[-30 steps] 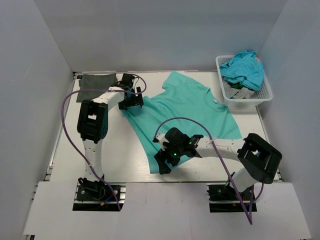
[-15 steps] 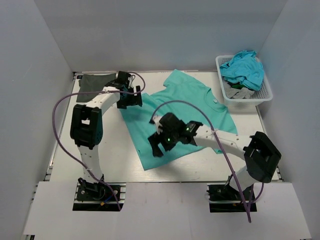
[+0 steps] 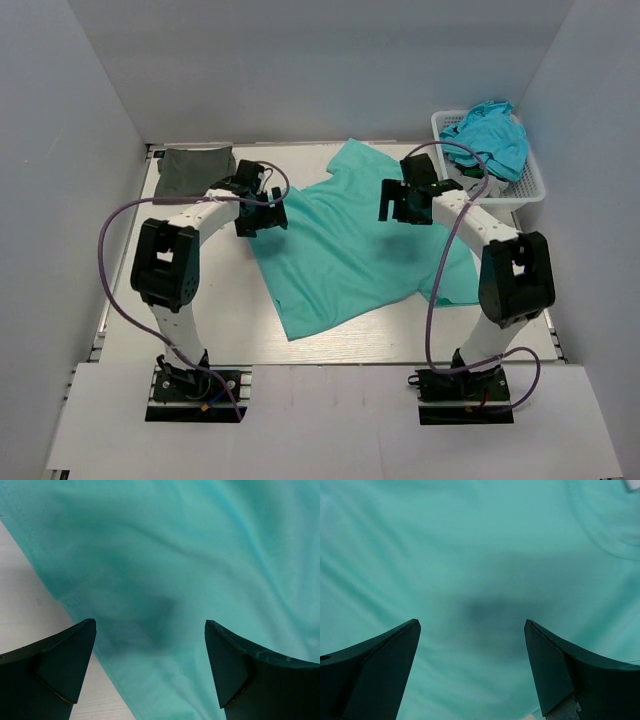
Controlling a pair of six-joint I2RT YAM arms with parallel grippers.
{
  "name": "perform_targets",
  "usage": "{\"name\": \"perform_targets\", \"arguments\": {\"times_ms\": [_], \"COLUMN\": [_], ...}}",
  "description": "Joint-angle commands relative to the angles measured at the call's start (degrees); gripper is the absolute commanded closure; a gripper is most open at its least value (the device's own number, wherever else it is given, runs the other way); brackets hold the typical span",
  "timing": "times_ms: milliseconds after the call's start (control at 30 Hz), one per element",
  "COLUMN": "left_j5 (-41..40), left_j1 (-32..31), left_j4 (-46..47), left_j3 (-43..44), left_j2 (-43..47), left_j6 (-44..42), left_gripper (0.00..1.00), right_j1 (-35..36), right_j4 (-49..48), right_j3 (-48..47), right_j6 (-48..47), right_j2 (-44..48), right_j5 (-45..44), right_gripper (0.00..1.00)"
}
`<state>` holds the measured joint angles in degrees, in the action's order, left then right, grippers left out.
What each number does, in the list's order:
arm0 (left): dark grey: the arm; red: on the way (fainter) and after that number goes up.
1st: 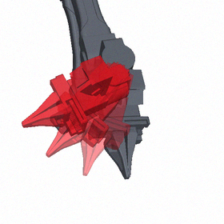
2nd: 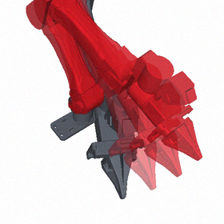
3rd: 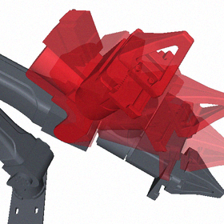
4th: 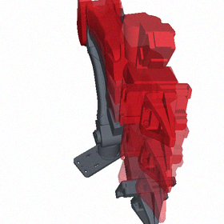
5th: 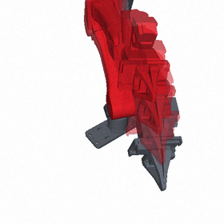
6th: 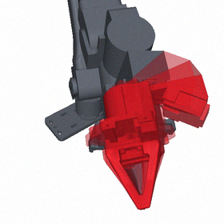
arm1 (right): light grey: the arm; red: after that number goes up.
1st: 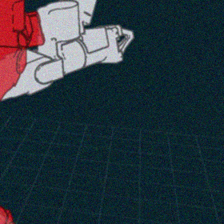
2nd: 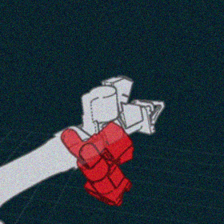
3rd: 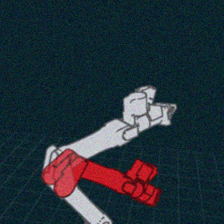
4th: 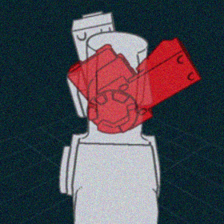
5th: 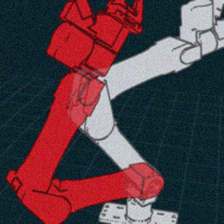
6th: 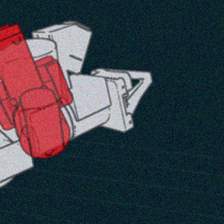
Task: Fold and stack the t-shirts
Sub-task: Flatten out the tshirt
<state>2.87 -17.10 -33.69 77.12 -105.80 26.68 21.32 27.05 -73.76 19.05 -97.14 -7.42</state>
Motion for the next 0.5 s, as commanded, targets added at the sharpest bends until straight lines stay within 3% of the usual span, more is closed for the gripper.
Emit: {"name": "perform_targets", "arguments": {"times_ms": [0, 233, 467], "left_j5": [0.5, -2.4, -5.7], "left_j1": [0.1, 1.4, 3.3], "left_j4": [3.8, 2.5, -1.7], "left_j3": [0.6, 11.5, 26.6], "left_j2": [-1.8, -13.4, -24.0], "left_j6": [1.2, 0.6, -2.7], "left_gripper": [0.0, 0.0, 0.0], "right_j1": [-4.4, -10.3, -10.1], "right_j4": [1.9, 0.4, -1.5], "right_j3": [-3.0, -2.1, 9.8], "right_j6": [-1.2, -0.6, 0.8], "right_j2": [-3.8, -10.8, -7.4], "right_j5": [0.9, 4.7, 6.9], "right_gripper": [0.1, 0.1, 0.11]}}
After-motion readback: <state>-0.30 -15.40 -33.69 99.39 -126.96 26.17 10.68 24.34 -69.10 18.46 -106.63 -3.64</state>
